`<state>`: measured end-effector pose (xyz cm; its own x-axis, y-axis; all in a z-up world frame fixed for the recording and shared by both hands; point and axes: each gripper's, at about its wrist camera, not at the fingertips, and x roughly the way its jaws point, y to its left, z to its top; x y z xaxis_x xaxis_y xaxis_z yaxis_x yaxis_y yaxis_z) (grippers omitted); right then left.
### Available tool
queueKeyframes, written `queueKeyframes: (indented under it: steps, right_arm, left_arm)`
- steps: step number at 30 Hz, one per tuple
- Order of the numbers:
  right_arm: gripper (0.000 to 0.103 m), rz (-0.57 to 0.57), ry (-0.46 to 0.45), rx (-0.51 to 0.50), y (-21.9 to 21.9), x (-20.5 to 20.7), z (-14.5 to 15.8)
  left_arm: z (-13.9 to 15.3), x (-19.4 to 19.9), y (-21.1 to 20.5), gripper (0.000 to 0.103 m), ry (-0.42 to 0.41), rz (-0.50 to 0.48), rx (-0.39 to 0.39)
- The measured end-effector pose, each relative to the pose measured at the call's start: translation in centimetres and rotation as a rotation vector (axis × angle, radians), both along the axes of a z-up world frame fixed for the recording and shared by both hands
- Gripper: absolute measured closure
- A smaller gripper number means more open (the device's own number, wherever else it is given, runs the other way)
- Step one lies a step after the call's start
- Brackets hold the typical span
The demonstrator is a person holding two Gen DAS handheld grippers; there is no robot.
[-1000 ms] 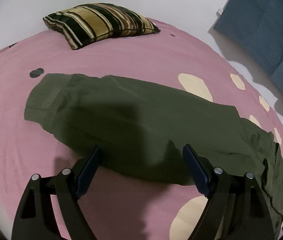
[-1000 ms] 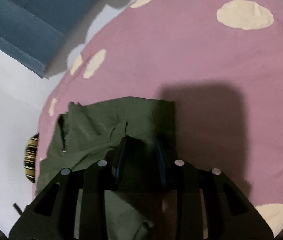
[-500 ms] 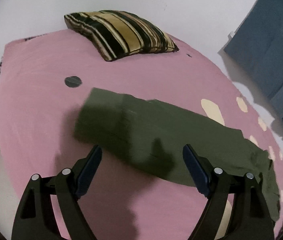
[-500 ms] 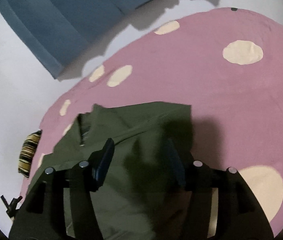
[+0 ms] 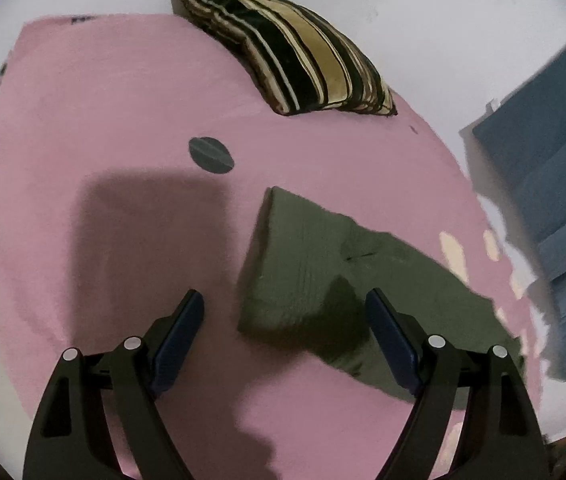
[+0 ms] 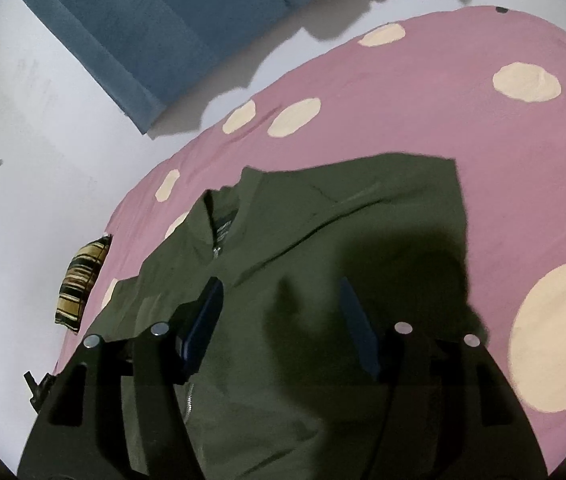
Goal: Fold small clothes
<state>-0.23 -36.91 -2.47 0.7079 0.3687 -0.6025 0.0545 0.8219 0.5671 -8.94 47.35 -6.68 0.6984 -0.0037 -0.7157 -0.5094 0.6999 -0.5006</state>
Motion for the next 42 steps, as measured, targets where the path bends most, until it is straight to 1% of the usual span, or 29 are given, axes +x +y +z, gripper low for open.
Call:
queueKeyframes:
  steps: [2, 4, 5, 6, 7, 9, 10, 11, 13, 15, 17, 18, 20, 22, 23, 24, 26, 30, 32, 34, 36, 37, 38, 41, 42]
  right_arm:
    - [0.042, 0.008, 0.009, 0.004, 0.6, 0.0, -0.4]
    - [0.042, 0.012, 0.017, 0.004, 0.9, 0.1, -0.7]
    - [0.042, 0.013, 0.020, 0.005, 1.1, 0.1, -0.8]
    - [0.041, 0.013, 0.021, 0.007, 1.3, 0.0, -0.9]
    - [0.041, 0.013, 0.021, 0.008, 1.4, 0.0, -1.0]
    - [0.039, 0.011, 0.022, 0.010, 1.5, -0.2, -1.2]
    - [0.037, 0.010, 0.023, 0.010, 1.5, -0.3, -1.3]
    - [0.037, 0.010, 0.028, 0.011, 1.6, -0.4, -1.5]
    - [0.037, 0.010, 0.034, 0.011, 1.6, -0.5, -1.8]
    - [0.037, 0.008, 0.037, 0.018, 1.7, -0.6, -2.0]
    - [0.037, 0.002, 0.035, 0.022, 1.7, -0.8, -2.1]
    - [0.037, 0.000, 0.034, 0.023, 1.7, -0.8, -2.1]
    - [0.037, -0.006, 0.030, 0.023, 1.6, -1.0, -2.0]
    - [0.037, -0.011, 0.021, 0.023, 1.6, -1.2, -1.7]
    - [0.037, -0.012, 0.016, 0.023, 1.6, -1.3, -1.6]
    - [0.037, -0.015, 0.011, 0.024, 1.6, -1.5, -1.5]
    - [0.037, -0.020, -0.002, 0.026, 1.6, -1.8, -1.2]
    - [0.037, -0.018, -0.021, 0.035, 1.7, -2.4, -0.7]
    - [0.037, -0.014, -0.028, 0.036, 1.7, -2.7, -0.4]
    - [0.037, -0.010, -0.036, 0.036, 1.8, -3.0, -0.1]
    - [0.037, -0.004, -0.040, 0.038, 1.7, -3.2, 0.1]
    - [0.037, -0.002, -0.040, 0.038, 1.7, -3.3, 0.1]
    - [0.037, -0.002, -0.040, 0.038, 1.7, -3.4, 0.0]
    - [0.037, 0.002, -0.023, 0.044, 1.7, -3.5, -0.3]
    - [0.037, 0.004, -0.015, 0.045, 1.8, -3.5, -0.6]
  left_arm:
    - [0.0, 0.2, 0.4, 0.021, -0.021, 0.011, -0.038]
    - [-0.1, 0.8, 0.8, 0.022, -0.052, 0.007, -0.103]
    - [-0.2, 1.0, 0.9, 0.025, -0.067, 0.003, -0.145]
    - [-0.5, 1.4, 1.0, 0.025, -0.065, 0.011, -0.187]
    - [-0.6, 1.4, 1.1, 0.026, -0.058, 0.020, -0.194]
    - [-0.3, 1.7, 0.8, 0.033, -0.032, 0.029, -0.170]
    - [-0.3, 1.8, 0.7, 0.046, -0.014, 0.035, -0.154]
    - [-0.3, 2.0, 0.6, 0.057, 0.020, 0.044, -0.137]
    - [-0.4, 2.1, 0.7, 0.063, 0.053, 0.045, -0.113]
    - [-0.1, 2.3, 0.5, 0.065, 0.069, 0.035, -0.088]
    - [0.3, 2.2, 0.2, 0.074, 0.086, 0.033, -0.039]
    - [0.8, 2.3, -0.2, 0.075, 0.089, 0.029, -0.007]
    - [2.2, 2.2, -0.9, 0.085, 0.077, 0.023, 0.047]
    - [3.8, 2.2, -1.6, 0.092, 0.039, 0.003, 0.072]
    - [5.2, 2.3, -2.4, 0.093, 0.005, -0.022, 0.083]
    - [6.0, 2.3, -2.9, 0.093, -0.013, -0.039, 0.090]
    - [8.2, 3.1, -4.8, 0.095, -0.049, -0.089, 0.116]
    - [12.1, 5.8, -10.9, 0.096, -0.110, -0.234, 0.160]
    - [13.2, 6.9, -14.1, 0.097, -0.136, -0.312, 0.168]
    - [14.2, 8.4, -18.3, 0.097, -0.153, -0.405, 0.202]
    - [14.1, 9.9, -22.7, 0.097, -0.156, -0.499, 0.229]
    - [13.8, 10.5, -24.3, 0.097, -0.148, -0.531, 0.232]
    - [13.0, 11.3, -26.6, 0.097, -0.128, -0.576, 0.236]
    - [10.5, 12.8, -30.7, 0.097, -0.080, -0.649, 0.244]
    - [9.1, 13.6, -32.3, 0.097, -0.055, -0.678, 0.248]
